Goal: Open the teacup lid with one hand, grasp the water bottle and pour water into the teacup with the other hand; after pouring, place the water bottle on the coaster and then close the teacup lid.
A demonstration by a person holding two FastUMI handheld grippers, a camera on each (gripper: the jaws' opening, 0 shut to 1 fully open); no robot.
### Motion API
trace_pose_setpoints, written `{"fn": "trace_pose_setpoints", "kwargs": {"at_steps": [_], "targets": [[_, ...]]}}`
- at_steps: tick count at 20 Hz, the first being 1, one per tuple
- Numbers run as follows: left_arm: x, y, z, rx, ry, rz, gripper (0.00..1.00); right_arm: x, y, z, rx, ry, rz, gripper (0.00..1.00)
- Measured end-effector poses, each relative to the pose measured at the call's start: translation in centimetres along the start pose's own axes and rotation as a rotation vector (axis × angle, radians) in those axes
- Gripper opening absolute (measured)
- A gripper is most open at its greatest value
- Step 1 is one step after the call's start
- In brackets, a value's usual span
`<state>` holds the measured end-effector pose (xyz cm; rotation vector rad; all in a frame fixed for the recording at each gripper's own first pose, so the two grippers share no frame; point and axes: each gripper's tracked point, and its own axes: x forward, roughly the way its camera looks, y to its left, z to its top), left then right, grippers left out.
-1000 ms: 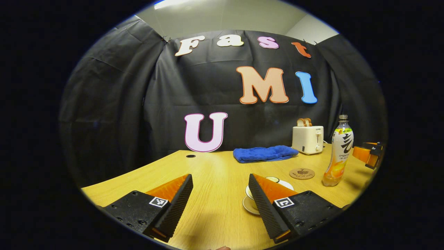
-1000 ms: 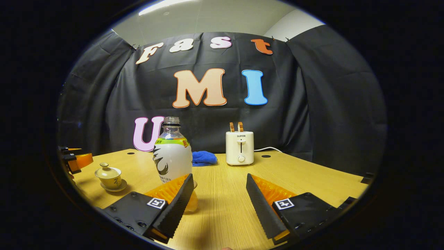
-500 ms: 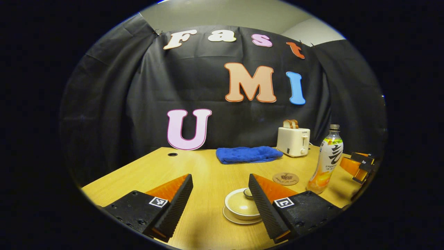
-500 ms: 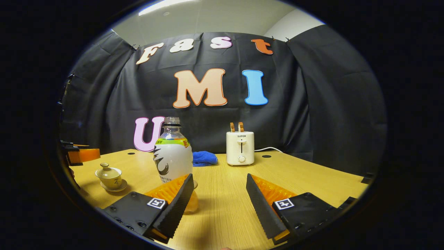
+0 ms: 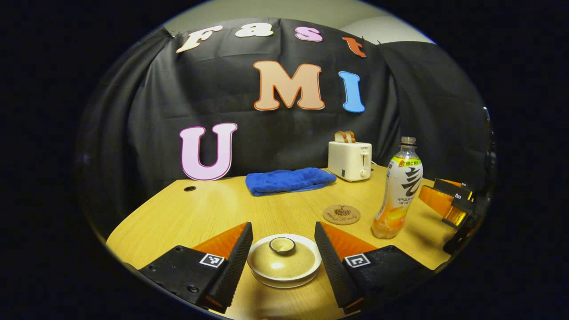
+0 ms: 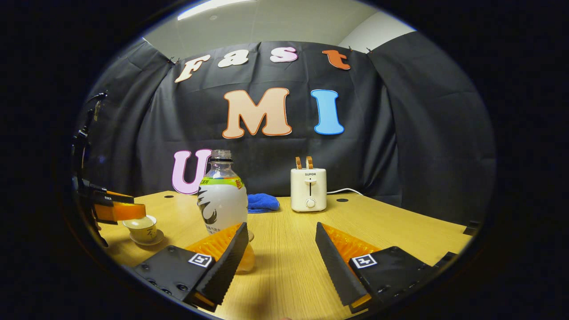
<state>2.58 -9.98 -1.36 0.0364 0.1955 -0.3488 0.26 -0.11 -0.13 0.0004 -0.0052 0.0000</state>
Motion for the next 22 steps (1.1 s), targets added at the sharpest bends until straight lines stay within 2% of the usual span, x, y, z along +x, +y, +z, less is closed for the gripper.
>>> {"fn": "trace_pose_setpoints", "kwargs": {"at_steps": [1,4,5,6,7,8,9,11,12,14,16,19,20,22], "targets": [[0.1,-0.2,-0.2,0.002,0.007,-0.005,0.80,0.1,0.0,0.0,0.001,0.001,0.000,0.97],[0.4,-0.8,-1.1,0.019,0.035,-0.019,0.73,0.1,-0.1,0.0,0.001,0.001,0.000,0.97],[0.4,-0.4,-1.2,0.033,0.039,-0.008,0.72,0.1,0.0,0.1,0.001,0.000,-0.001,0.94],[0.6,-0.2,-1.0,0.049,0.034,0.001,0.64,0.1,-0.1,0.0,0.000,0.000,-0.004,0.97],[0.6,-0.1,-1.1,0.059,0.034,0.005,0.61,0.1,-0.2,0.0,0.000,0.000,-0.007,0.94],[0.6,-0.1,-1.3,0.064,0.041,0.008,0.53,0.1,-0.2,0.0,0.000,-0.001,-0.010,0.97],[0.6,0.0,-1.3,0.069,0.037,0.007,0.52,0.1,-0.2,0.1,0.000,-0.001,-0.012,0.94],[0.7,0.4,-1.4,0.075,0.041,0.017,0.48,0.1,-0.2,0.1,0.000,0.000,-0.012,0.97],[0.6,0.4,-1.3,0.071,0.033,0.016,0.41,0.0,-0.2,0.0,-0.001,0.001,-0.011,0.97],[0.6,0.6,-1.3,0.068,0.027,0.020,0.38,0.0,-0.1,0.1,0.000,0.000,-0.006,0.97],[0.6,0.6,-1.0,0.058,0.011,0.016,0.29,0.1,0.0,0.0,0.000,0.003,-0.002,0.97],[0.7,0.6,-1.1,0.048,0.002,0.013,0.25,-0.1,0.0,-0.1,0.000,0.003,0.004,0.97],[0.7,0.6,-1.0,0.043,-0.001,0.012,0.23,0.0,0.0,-0.1,0.000,0.003,0.004,0.94],[0.6,0.7,-1.0,0.021,-0.008,0.011,0.23,0.1,0.1,0.0,0.000,0.003,0.006,0.97]]}}
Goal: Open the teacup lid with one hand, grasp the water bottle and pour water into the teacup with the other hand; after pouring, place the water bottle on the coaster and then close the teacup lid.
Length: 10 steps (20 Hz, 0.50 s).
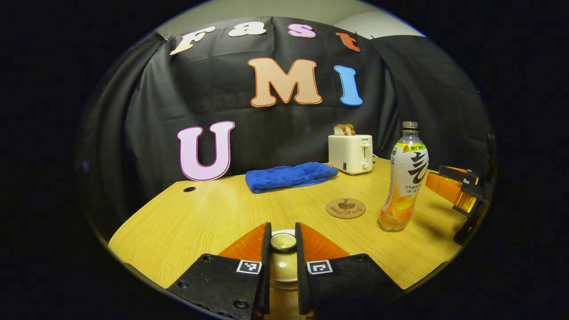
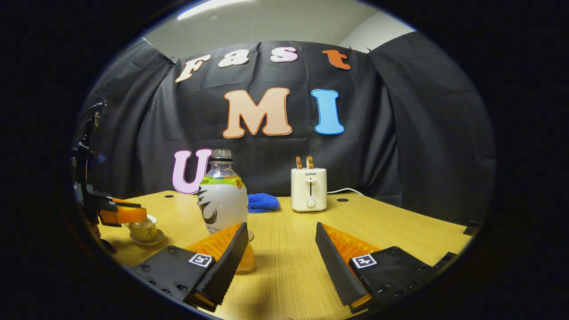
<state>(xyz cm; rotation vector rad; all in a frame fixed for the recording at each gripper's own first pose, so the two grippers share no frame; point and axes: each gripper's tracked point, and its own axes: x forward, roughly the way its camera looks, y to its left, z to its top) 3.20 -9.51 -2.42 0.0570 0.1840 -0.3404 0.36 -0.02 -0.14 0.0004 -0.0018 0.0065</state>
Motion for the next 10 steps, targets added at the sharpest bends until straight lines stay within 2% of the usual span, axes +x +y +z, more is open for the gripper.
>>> {"fn": "trace_pose_setpoints", "kwargs": {"at_steps": [1,2,3,7,8,10], "targets": [[0.0,0.0,0.0,-0.021,-0.005,-0.002,0.22,0.0,0.1,0.1,0.000,0.001,0.003,0.94],[0.0,0.0,0.0,-0.035,0.000,-0.003,0.21,-0.1,0.2,0.0,-0.001,0.001,0.009,0.97],[-0.1,0.0,0.0,-0.049,-0.003,-0.002,0.22,-0.2,0.4,0.0,0.000,0.000,0.017,0.94],[-0.8,0.9,1.0,-0.078,-0.030,0.015,0.21,-0.7,1.4,0.1,0.002,0.000,0.074,0.94],[-1.0,1.1,1.3,-0.081,-0.039,0.021,0.21,-0.9,1.7,0.0,0.002,0.000,0.089,0.97],[-1.3,1.6,1.7,-0.086,-0.050,0.027,0.21,-1.2,2.7,0.0,0.004,0.001,0.126,0.94]]}}
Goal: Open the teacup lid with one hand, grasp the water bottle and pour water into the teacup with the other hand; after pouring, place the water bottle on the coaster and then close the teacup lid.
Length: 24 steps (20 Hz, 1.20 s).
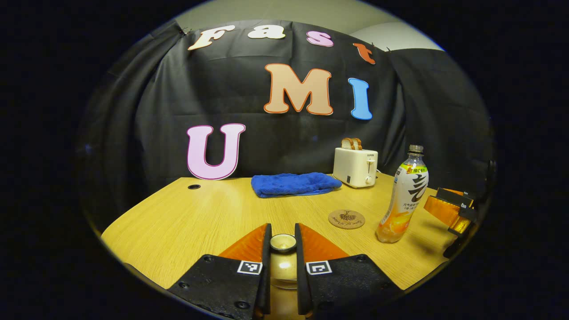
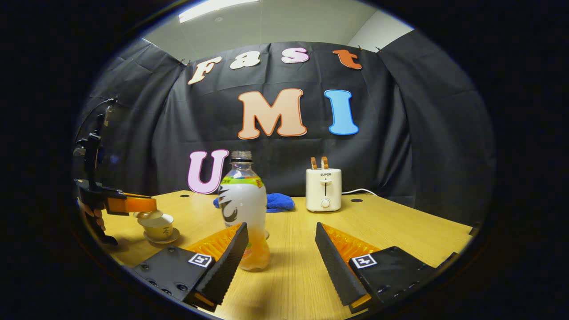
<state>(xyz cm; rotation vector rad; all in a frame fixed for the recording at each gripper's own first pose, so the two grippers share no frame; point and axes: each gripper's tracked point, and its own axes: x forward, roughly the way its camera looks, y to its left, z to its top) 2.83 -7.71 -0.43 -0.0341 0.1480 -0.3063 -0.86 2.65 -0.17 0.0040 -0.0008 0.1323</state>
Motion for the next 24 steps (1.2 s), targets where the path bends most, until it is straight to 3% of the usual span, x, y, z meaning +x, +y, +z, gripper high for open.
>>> {"fn": "trace_pose_setpoints", "kwargs": {"at_steps": [1,8,9,15,19,23,24], "targets": [[-0.2,0.3,0.2,-0.002,-0.003,0.006,0.22,-0.1,0.5,0.0,0.001,0.002,0.020,0.97],[-1.6,1.9,1.6,0.003,-0.036,0.032,0.21,0.7,3.1,-0.2,0.004,0.010,0.077,0.94],[-1.8,2.2,1.6,-0.002,-0.038,0.036,0.21,1.0,3.3,-0.2,0.004,0.013,0.079,0.97],[-2.7,4.0,1.9,-0.014,-0.049,0.066,0.21,2.7,4.7,-0.7,0.004,0.030,0.092,0.94],[-3.2,4.4,2.0,-0.020,-0.052,0.066,0.21,4.4,5.0,-1.9,-0.002,0.100,0.080,1.00],[-3.6,5.0,1.6,-0.026,-0.049,0.071,0.21,5.0,4.9,-2.7,-0.002,0.154,0.060,0.87],[-3.7,5.2,1.6,-0.024,-0.050,0.075,0.21,4.9,4.9,-2.6,-0.004,0.154,0.060,0.76]]}}
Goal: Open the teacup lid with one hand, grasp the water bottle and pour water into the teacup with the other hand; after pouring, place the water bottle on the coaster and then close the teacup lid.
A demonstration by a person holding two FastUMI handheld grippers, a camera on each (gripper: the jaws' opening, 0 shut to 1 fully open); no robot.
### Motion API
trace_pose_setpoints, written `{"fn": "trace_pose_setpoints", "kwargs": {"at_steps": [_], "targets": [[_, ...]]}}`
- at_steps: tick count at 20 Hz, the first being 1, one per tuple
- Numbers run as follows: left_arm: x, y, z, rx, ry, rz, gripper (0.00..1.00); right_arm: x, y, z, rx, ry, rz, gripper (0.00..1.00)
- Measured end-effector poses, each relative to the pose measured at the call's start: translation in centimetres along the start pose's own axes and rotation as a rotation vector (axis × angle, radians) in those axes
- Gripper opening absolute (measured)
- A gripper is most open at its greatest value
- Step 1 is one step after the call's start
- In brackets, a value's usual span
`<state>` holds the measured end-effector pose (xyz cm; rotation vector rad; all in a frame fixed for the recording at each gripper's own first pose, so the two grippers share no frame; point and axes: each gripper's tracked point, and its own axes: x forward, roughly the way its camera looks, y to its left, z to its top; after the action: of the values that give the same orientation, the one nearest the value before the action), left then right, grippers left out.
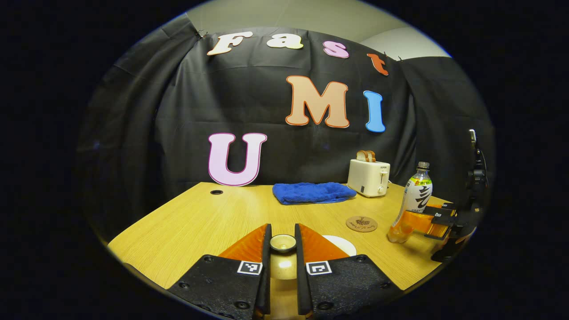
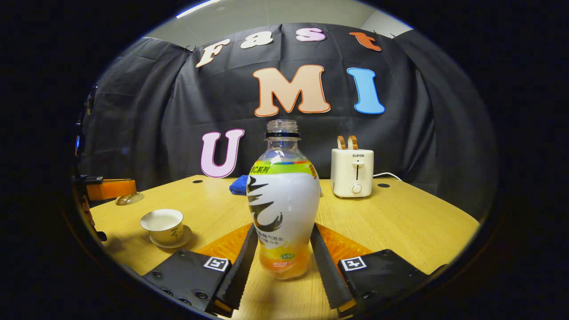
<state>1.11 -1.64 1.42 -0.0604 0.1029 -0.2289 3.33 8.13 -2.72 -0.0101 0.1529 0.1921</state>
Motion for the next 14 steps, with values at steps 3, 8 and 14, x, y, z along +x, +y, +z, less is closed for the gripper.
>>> {"fn": "trace_pose_setpoints", "kwargs": {"at_steps": [3,8,14], "targets": [[-0.3,0.4,0.2,-0.008,-0.006,0.004,0.21,0.0,0.2,-0.2,-0.006,0.003,0.008,0.73],[-0.8,1.3,0.3,-0.020,-0.006,0.030,0.21,0.0,1.4,-0.2,-0.056,0.005,0.044,0.58],[-1.7,2.8,0.6,-0.015,-0.014,0.061,0.21,0.2,2.7,0.8,-0.296,-0.011,0.040,0.58]]}}
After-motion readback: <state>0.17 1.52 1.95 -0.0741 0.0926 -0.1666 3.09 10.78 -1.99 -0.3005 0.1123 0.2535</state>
